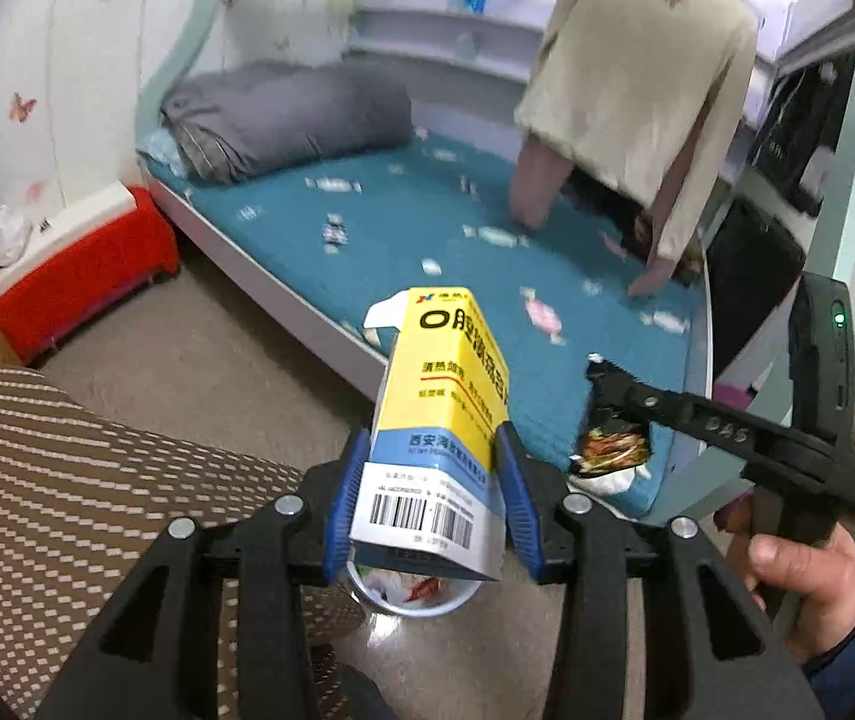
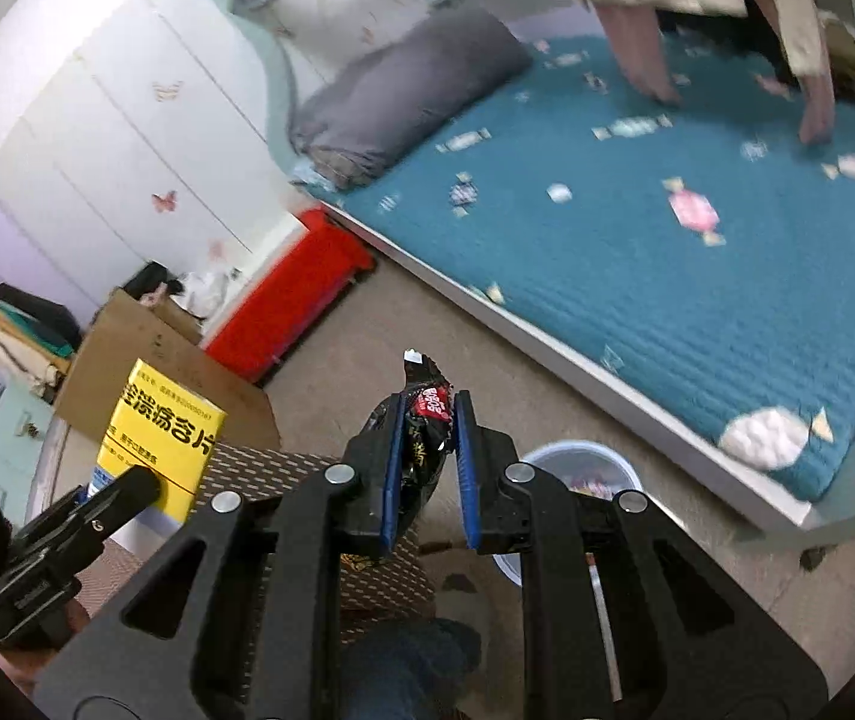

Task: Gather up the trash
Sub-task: 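Carry both items to the white bin and release them from both tools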

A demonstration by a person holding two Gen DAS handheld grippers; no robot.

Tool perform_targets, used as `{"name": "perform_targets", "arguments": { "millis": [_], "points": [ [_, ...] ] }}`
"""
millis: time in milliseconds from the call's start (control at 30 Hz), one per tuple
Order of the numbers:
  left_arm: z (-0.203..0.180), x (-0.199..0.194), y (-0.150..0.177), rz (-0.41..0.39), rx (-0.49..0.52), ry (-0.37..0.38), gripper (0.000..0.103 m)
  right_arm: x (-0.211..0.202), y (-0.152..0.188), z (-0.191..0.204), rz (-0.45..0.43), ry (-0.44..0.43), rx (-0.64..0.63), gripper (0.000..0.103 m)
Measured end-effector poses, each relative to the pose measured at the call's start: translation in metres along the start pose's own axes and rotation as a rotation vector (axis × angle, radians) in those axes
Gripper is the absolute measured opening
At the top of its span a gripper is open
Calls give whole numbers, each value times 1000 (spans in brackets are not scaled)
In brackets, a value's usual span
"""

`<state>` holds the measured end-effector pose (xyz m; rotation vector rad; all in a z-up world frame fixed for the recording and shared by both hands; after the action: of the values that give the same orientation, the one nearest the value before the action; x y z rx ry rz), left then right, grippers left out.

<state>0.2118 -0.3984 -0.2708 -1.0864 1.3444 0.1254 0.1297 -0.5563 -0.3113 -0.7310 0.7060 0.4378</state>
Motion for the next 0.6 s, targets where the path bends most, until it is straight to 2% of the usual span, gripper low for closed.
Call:
{"name": "perform_targets", "arguments": {
  "millis": [233, 333, 367, 400, 433, 467, 533, 600],
  "points": [
    [-14, 78, 9, 165, 31, -11, 43, 52, 13, -40, 92, 18, 105, 16],
    [-12, 99, 14, 210, 38, -18, 48, 69, 16, -52, 116, 2, 146, 19],
    [-13, 105, 14, 226, 41, -12, 56, 75, 18, -59, 127, 1, 173, 36],
    [-15, 114, 15, 249, 43, 1, 65, 79, 18, -63, 127, 7, 190, 67],
    [-14, 117, 16, 257, 44, 2, 85, 84, 20, -69, 126, 7, 207, 73],
    [-12, 121, 16, 252, 43, -17, 89, 89, 23, -72, 142, -2, 222, 73],
    [-7, 127, 16, 258, 41, -70, 90, 94, 29, -77, 164, -7, 258, 77],
    [1, 127, 19, 268, 18, -106, 91, 89, 32, -79, 152, -12, 278, 92]
  ]
}}
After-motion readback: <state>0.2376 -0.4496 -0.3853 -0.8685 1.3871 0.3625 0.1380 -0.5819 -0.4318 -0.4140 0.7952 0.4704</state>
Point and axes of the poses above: each gripper's, at about its wrist camera, not at the fingertips, and x roughly the way its jaws point, z to its left, y to its underside, the point moved 8 cm from there along x, roughly the way its jaws point, and after that the axes turned 7 degrees about z, right-handed, at the moved point
